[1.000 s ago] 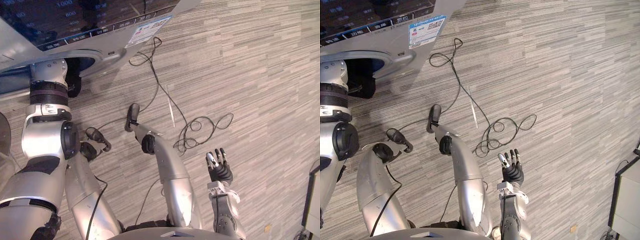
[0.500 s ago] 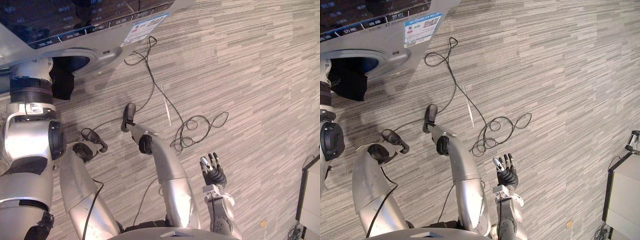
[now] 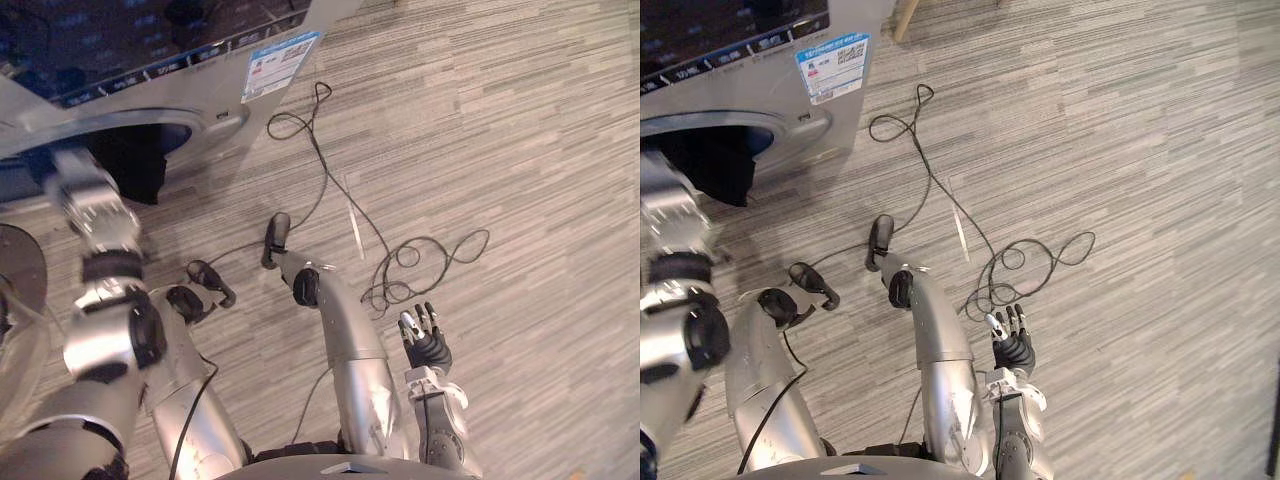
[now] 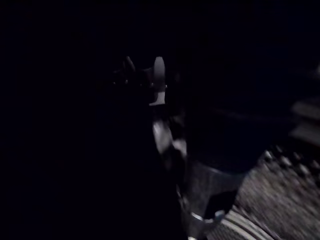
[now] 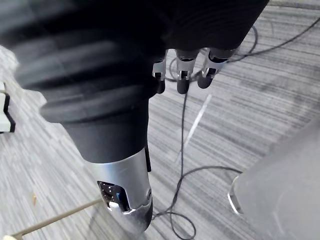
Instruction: Pick up the laundry basket with both hands and put the clothes into the washing machine.
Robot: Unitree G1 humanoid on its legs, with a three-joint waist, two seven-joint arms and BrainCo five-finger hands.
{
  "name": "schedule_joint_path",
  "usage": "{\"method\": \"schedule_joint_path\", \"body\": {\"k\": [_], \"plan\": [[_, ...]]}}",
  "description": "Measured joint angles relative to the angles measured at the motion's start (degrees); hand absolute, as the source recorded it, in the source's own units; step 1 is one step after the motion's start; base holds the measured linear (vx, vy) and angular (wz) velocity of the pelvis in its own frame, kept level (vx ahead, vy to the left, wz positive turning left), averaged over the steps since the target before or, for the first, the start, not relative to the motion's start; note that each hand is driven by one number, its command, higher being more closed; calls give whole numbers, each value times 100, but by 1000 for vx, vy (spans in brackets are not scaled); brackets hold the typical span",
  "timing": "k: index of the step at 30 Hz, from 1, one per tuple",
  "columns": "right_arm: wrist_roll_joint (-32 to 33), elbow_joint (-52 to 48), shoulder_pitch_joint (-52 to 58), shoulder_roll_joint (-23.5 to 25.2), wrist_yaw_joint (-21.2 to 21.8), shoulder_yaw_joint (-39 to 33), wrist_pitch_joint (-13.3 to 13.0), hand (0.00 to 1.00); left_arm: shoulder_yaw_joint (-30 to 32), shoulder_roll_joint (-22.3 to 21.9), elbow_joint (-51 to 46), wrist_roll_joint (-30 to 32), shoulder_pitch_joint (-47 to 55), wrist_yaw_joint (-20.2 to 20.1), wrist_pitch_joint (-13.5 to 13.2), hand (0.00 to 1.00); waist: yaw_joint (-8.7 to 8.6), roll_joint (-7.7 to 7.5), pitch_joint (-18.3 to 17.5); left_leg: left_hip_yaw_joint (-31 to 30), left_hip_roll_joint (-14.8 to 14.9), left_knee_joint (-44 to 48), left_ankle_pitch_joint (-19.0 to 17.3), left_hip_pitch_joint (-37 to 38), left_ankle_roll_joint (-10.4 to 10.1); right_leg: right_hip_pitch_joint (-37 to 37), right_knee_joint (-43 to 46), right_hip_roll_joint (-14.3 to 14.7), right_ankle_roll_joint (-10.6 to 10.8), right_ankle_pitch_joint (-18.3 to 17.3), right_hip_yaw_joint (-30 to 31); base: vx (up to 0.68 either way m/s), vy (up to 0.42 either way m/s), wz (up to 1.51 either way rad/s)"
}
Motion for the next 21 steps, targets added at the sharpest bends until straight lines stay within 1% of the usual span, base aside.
{"method": "schedule_joint_path", "body": {"k": [2, 3, 5, 6, 7, 8, 9, 10, 11, 13, 15, 17, 18, 20, 21], "plan": [[-17, -172, -94, -34, -67, 25, -7, 0, 7, -658, 117, -77, 541, -170, 173, 0, -6, 96, 23, 269, -45, -141, -10, 280, -24, 40, -16, -1, 7, 5, 179, -32, -34, -22], [-20, -236, -105, -35, -76, 32, -14, 0, 5, -795, 168, -77, 625, -215, 221, 0, -16, 118, 36, 329, -65, -182, -6, 345, -36, 50, -24, -1, 8, 6, 226, -36, -45, -15], [-10, -352, -252, -39, -124, 64, -38, 0, -8, -1236, 266, -87, 907, -337, 354, 0, -81, 211, 64, 533, -99, -335, 9, 569, -65, 122, -107, 18, 33, 23, 341, -44, -67, -21], [-5, -453, -307, -60, -176, 133, -61, 0, -108, -1453, 271, -86, 1126, -417, 407, 0, -79, 262, 57, 650, -105, -412, 12, 685, -87, 145, -149, 52, 50, 35, 430, -35, -71, -25], [-3, -494, -332, -80, -190, 189, -105, 0, -183, -1551, 281, -81, 1193, -470, 432, 0, -82, 299, 70, 703, -112, -448, 14, 750, -96, 163, -158, 57, 51, 36, 460, -28, -80, -21], [0, -610, -338, -79, -189, 247, -127, 0, -357, -1725, 317, -7, 1306, -587, 532, 0, -78, 365, 88, 781, -167, -526, 18, 845, -118, 169, -151, 58, 46, 31, 543, -21, -84, -11], [0, -684, -346, -79, -188, 296, -155, 0, -523, -1909, 319, 43, 1423, -682, 594, 0, -77, 463, 121, 836, -195, -580, 25, 920, -141, 181, -145, 57, 38, 13, 586, -14, -86, -9], [1, -684, -362, -78, -188, 324, -165, 0, -609, -1986, 322, 44, 1488, -730, 616, 0, -78, 494, 138, 879, -202, -602, 25, 968, -143, 184, -122, 55, 31, -8, 620, 2, -105, -7], [11, -664, -410, -80, -194, 377, -164, 0, -814, -2125, 373, 52, 1631, -853, 659, 0, -70, 568, 179, 925, -258, -655, 25, 1067, -168, 196, -52, 44, 46, -61, 693, 12, -88, -5], [21, -650, -467, -79, -198, 433, -165, 0, -1057, -2241, 429, 166, 1781, -943, 693, 0, -67, 639, 217, 959, -283, -677, 13, 1166, -190, 226, 29, 31, 61, -125, 727, 15, -81, -2], [21, -650, -489, -76, -200, 499, -167, 0, -1378, -2311, 428, 220, 1951, -1022, 715, 0, -41, 667, 231, 1024, -330, -749, 27, 1252, -222, 231, 74, 7, 56, -179, 773, 11, -95, 3], [20, -644, -496, -76, -211, 607, -170, 0, -1731, -2319, 433, 410, 2166, -1173, 778, 0, -34, 688, 243, 1026, -406, -866, 86, 1306, -245, 257, 80, -35, 49, -227, 774, 10, -112, 12], [20, -640, -497, -76, -213, 612, -170, 0, -1772, -2324, 434, 422, 2188, -1188, 780, 0, -30, 692, 246, 1026, -412, -879, 95, 1316, -240, 266, 82, -42, 54, -234, 772, 13, -89, 17], [13, -626, -495, -75, -226, 668, -172, 0, -2053, -2367, 426, 497, 2343, -1295, 787, 0, 62, 764, 287, 939, -446, -952, 115, 1445, -245, 440, 72, -84, 37, -283, 684, 15, -85, 16], [8, -609, -494, -75, -227, 676, -172, 0, -2141, -2372, 420, 538, 2399, -1337, 799, 0, 75, 788, 286, 884, -452, -967, 117, 1471, -248, 511, 54, -89, 28, -290, 647, 14, -79, 24]]}}
